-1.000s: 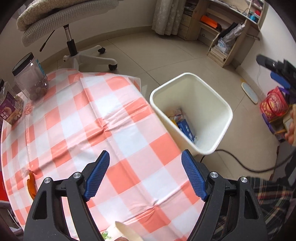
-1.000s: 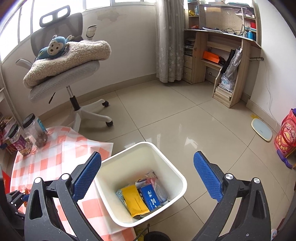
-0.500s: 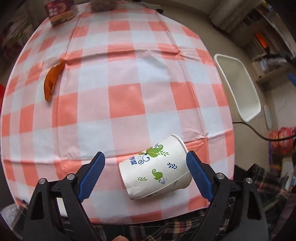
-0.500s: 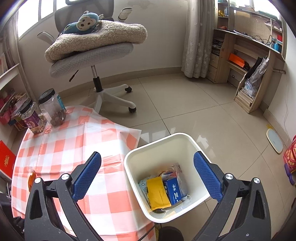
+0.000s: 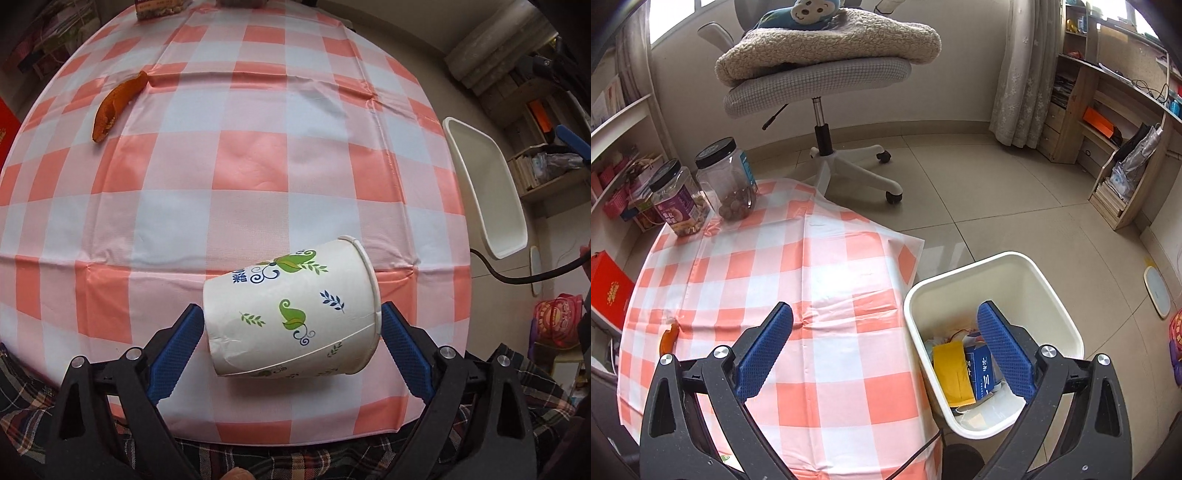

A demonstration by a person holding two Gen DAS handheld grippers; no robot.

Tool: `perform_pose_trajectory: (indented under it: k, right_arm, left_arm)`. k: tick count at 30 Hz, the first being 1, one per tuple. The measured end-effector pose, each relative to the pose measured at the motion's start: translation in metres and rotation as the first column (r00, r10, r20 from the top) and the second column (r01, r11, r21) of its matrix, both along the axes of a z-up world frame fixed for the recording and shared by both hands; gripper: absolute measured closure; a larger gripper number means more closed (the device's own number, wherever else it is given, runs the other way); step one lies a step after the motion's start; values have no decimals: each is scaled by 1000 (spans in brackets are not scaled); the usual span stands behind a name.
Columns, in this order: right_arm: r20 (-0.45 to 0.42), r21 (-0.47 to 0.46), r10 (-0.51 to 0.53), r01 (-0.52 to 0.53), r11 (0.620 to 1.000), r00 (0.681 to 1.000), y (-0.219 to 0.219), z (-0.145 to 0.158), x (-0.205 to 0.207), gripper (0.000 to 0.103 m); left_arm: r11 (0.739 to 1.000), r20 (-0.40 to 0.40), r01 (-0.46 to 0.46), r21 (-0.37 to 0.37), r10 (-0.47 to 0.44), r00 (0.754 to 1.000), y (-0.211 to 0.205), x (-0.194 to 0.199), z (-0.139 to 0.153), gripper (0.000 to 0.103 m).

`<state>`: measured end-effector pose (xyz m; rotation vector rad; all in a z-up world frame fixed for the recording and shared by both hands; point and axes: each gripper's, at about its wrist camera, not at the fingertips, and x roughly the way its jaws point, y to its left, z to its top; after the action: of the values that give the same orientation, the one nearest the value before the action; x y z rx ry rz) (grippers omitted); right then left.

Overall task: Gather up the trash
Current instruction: 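Grasp the white paper cup on its side with the left gripper, then grasp the orange peel with the right gripper while the left holds the cup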

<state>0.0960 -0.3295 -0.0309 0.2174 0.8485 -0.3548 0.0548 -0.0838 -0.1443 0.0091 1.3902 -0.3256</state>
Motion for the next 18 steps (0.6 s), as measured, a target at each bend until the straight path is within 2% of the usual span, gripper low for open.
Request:
perform_pose_trajectory:
  k: [1,2,5,9,11,14,18]
  right_arm:
    - [-9,1,5,-5,1000,1000,3,-2,2,7]
    - [-18,5,13,-13,1000,1000,6,-4,6,7]
    - [-36,21,38,-37,999,999,17,-10,15,7]
    - [-36,141,91,-85,986,995,39,-19,30,7]
    - [-45,176,145,-135,975,988,59,-26,40,7]
    - [-60,167,236,-223,960,970,100,-35,54,7]
    - [-81,144,331,-318,937,940,154,-47,72,7]
  left_arm:
    - [1000,-3,-8,4,8,1000,4,2,-3,12]
    - [1000,-4,-13,-4,13,1000,8,4,-5,23]
    - [1000,22,10,3,-10,1000,18,8,2,25]
    - [1000,155,-14,12,12,988,45,27,42,25]
    - [998,232,-54,20,48,972,66,43,66,25]
    - [991,342,-130,38,110,933,101,71,100,25]
    - [972,406,-237,0,217,888,152,106,125,25]
